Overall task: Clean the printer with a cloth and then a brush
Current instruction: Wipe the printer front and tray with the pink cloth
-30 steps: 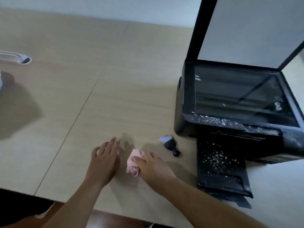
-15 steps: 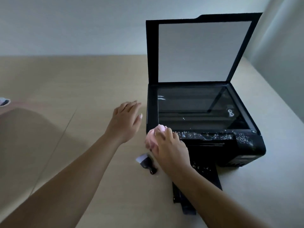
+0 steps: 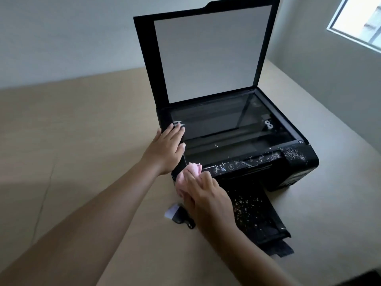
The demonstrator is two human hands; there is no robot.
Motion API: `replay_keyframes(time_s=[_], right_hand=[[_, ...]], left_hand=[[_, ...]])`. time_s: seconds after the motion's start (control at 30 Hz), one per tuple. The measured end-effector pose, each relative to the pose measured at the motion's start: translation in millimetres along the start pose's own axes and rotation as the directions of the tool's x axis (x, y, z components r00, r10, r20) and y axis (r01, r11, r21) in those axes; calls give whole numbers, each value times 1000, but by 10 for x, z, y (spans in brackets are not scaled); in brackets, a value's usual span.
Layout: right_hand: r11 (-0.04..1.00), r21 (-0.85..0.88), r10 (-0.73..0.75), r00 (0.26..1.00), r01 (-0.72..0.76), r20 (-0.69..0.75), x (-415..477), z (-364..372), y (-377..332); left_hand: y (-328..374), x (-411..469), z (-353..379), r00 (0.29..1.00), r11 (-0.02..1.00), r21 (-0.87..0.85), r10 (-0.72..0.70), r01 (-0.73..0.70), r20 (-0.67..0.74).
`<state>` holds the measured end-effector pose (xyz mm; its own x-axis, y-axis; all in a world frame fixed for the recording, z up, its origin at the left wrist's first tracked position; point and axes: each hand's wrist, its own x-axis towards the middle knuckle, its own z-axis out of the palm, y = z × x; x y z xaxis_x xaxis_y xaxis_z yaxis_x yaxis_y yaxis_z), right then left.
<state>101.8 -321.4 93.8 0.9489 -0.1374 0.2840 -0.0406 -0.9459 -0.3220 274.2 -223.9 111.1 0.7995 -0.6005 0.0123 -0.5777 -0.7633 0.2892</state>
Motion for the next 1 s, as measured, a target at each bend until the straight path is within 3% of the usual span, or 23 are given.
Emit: replay_keyframes(time_s=[0.1, 0.3, 0.43, 0.53, 0.6, 0.67, 0.73, 0.8, 0.9, 1.0], right_hand=[[999, -30, -10, 1000, 10, 6, -25, -60, 199], [965, -25, 257, 961, -261, -99, -36, -216, 628], [991, -11, 135, 987, -137, -91, -41, -80, 156], [997, -39, 63, 996, -66, -56, -54, -124, 308], [980, -58, 187, 980, -192, -71, -79, -217, 598], [924, -24, 375, 918, -381, -130, -104, -344, 873], [884, 50, 465, 865, -464, -188, -131, -394, 973], [919, 94, 394, 895, -383, -207, -115, -359, 827], [964, 76, 260, 963, -254, -77, -107, -208, 509], [939, 60, 343, 936, -339, -75, -108, -221, 616]], left_hand=[[15, 74, 14, 999, 998, 65, -21, 19, 35], [191, 105, 114, 990, 985, 96, -143, 143, -8], [183, 131, 147, 988, 984, 98, -144, 149, -62], [160, 132, 171, 988, 987, 79, -138, 143, -71], [151, 128, 181, 988, 987, 79, -134, 140, -79], [148, 124, 187, 987, 988, 77, -130, 137, -90], [149, 128, 190, 987, 987, 75, -133, 140, -94], [138, 138, 198, 986, 987, 72, -137, 144, -99], [130, 149, 202, 984, 986, 75, -141, 149, -110], [150, 149, 203, 984, 987, 70, -139, 148, -113]])
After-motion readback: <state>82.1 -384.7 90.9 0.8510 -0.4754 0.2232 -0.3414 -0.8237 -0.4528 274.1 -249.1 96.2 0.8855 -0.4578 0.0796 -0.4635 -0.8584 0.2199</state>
